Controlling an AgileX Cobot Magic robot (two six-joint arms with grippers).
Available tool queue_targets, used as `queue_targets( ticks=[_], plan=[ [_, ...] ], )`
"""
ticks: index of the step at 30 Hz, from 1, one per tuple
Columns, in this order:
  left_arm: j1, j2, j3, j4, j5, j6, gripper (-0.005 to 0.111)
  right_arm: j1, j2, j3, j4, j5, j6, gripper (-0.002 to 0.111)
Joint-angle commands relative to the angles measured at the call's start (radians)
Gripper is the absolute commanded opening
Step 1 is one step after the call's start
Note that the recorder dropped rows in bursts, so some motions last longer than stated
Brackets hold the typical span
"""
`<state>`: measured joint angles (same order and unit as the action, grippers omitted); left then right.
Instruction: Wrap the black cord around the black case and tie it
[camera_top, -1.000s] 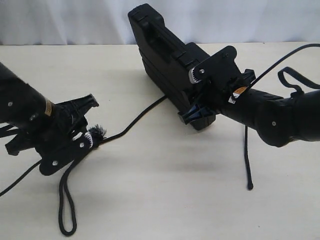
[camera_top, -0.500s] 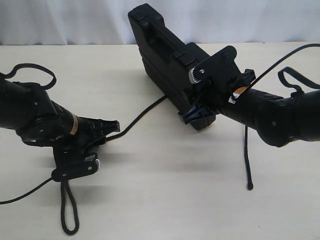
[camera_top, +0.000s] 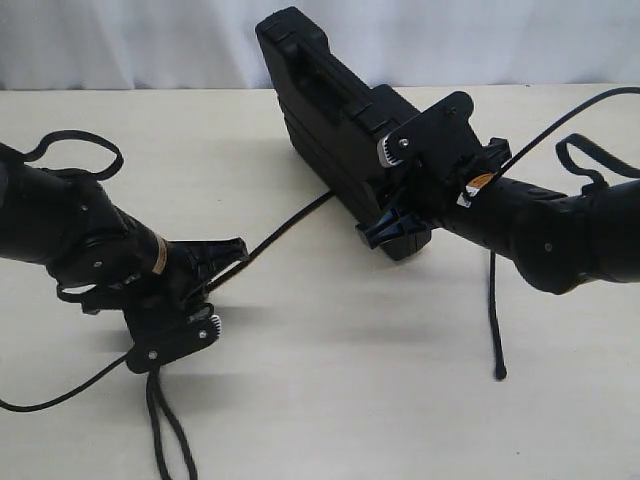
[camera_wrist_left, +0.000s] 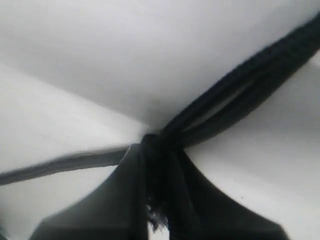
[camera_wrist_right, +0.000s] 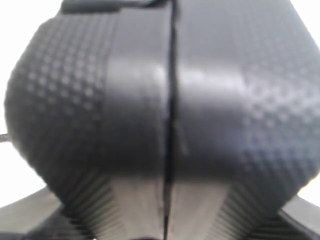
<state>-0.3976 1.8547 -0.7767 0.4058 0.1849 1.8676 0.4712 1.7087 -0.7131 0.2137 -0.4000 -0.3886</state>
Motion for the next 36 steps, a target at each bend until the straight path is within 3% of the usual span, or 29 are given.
queue_targets(
  ticks=[1, 7, 10, 17, 23, 31, 36],
  plan=[
    [-0.010, -0.108, 0.005, -0.250, 0.020, -0.190, 0.000, -0.005, -0.002, 0.004, 0.006, 0.052, 0.004, 0.004],
    [0.001, -0.229, 0.005, -0.638, -0.033, -0.484, 0.000, -0.005, -0.002, 0.004, 0.006, 0.050, 0.004, 0.004],
    [0.031, -0.263, 0.005, -0.640, -0.035, -0.517, 0.000, -0.005, -0.002, 0.004, 0.006, 0.056, 0.008, 0.004],
    [0.179, -0.291, 0.005, -0.667, -0.004, -0.565, 0.000, -0.005, -0.002, 0.004, 0.011, 0.061, 0.010, 0.004],
    [0.298, -0.291, 0.005, -0.889, -0.071, -0.565, 0.000, -0.005, -0.002, 0.004, 0.011, 0.061, 0.019, 0.004],
    [0.303, -0.291, 0.000, -1.032, -0.135, -0.565, 0.000, -0.005, -0.002, 0.004, 0.011, 0.061, 0.030, 0.004],
    [0.281, -0.291, -0.071, -1.101, -0.071, -0.601, 0.000, -0.005, -0.002, 0.004, 0.011, 0.057, 0.030, 0.004]
  ],
)
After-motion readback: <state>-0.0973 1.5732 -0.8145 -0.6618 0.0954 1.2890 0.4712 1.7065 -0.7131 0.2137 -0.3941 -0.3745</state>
